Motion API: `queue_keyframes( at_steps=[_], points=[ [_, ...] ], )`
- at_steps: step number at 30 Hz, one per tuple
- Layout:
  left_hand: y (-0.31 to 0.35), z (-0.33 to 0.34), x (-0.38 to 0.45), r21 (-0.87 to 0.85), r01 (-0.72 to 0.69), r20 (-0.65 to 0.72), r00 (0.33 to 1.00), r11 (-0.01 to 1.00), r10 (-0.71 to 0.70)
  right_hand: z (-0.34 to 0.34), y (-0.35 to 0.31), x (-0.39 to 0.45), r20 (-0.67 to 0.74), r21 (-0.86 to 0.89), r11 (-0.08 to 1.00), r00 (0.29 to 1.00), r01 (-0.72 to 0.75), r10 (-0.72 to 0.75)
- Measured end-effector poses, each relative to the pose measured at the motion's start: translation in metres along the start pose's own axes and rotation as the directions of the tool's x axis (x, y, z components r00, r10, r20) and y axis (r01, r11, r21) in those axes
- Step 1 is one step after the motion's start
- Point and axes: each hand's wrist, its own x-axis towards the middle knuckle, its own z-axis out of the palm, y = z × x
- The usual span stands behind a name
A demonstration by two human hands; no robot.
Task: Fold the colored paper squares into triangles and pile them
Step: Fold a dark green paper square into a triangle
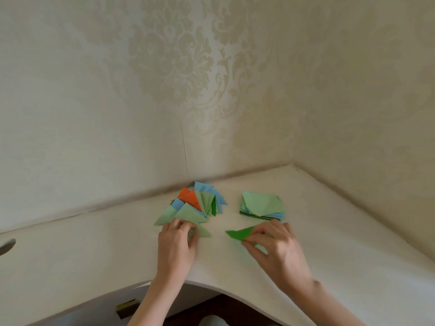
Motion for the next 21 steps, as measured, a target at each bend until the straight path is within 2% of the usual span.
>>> queue_keyframes(
  at_steps=[3,7,11,14,21],
  points=[
    [0.011,0.0,-0.004,-0.097,-0.071,0.004,0.997,0.993,0.071,0.011,0.0,-0.015,0.141,-0.003,0.999,0.989,-0.032,0.032],
    [0.033,-0.002,-0.011,-0.285,-0.168,0.062,0.979,0.944,0.193,0.016,0.0,-0.019,0.226,0.054,0.989,0.966,-0.141,0.126],
    [0.049,0.004,-0.015,-0.425,-0.145,0.198,0.948,0.894,0.248,0.016,0.005,-0.016,0.291,0.156,0.96,0.939,-0.234,0.182],
    [0.051,0.01,-0.015,-0.429,-0.124,0.256,0.933,0.895,0.252,0.015,0.011,-0.017,0.333,0.232,0.936,0.926,-0.263,0.178],
    [0.054,0.017,-0.012,-0.43,-0.076,0.282,0.935,0.9,0.214,0.01,0.016,-0.012,0.383,0.306,0.904,0.908,-0.299,0.17]
  ],
)
